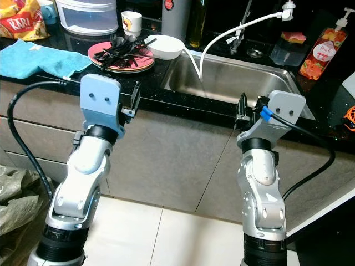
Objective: Kitchen organization
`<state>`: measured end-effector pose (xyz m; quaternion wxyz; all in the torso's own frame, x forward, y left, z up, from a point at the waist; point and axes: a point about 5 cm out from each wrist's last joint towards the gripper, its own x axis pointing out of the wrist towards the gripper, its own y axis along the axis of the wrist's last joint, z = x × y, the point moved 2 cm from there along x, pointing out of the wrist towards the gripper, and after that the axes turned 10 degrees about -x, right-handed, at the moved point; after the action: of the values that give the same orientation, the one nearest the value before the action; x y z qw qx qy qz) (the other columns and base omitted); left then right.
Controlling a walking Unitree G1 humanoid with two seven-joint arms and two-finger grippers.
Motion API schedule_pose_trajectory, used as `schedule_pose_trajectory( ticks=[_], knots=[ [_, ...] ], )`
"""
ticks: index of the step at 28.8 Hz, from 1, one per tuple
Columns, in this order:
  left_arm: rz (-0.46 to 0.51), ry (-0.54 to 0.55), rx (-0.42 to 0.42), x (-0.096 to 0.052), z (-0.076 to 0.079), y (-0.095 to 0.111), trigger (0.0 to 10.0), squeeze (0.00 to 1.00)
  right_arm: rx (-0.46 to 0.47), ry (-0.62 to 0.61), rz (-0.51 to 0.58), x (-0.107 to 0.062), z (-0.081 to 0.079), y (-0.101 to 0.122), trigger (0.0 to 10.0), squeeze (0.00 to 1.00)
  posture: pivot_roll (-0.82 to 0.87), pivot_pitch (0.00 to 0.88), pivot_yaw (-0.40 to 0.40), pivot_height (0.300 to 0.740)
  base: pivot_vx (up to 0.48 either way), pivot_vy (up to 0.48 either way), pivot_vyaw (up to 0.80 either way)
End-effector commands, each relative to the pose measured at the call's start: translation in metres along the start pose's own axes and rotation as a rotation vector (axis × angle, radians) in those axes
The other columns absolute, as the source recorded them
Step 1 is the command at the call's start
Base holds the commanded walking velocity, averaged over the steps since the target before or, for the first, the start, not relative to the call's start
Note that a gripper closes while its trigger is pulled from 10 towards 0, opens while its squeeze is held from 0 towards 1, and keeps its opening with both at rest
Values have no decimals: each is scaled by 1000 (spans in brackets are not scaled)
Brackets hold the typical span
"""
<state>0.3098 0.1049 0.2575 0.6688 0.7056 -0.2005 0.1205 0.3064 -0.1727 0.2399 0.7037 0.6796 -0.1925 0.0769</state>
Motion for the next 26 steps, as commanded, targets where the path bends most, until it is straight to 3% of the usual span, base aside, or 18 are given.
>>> schedule_pose_trajectory(
  ticks=[1, 11, 26],
  knots=[
    [-19, -7, -4, 0, 4, -4, 10000, 0, -9, -13, -25, 0, 5, -4, 10000, 0, 171, 0, -122, 740, 0, 0, 0],
    [-15, -18, -11, 0, 5, -3, 10000, 0, -10, -11, -29, 0, 4, -5, 10000, 0, 171, 0, -122, 740, 0, 0, 0],
    [-13, -29, -13, -1, 7, -3, 10000, 0, -10, -9, -32, 0, 4, -6, 10000, 0, 171, 0, -124, 740, 331, 0, 0]
  ],
)
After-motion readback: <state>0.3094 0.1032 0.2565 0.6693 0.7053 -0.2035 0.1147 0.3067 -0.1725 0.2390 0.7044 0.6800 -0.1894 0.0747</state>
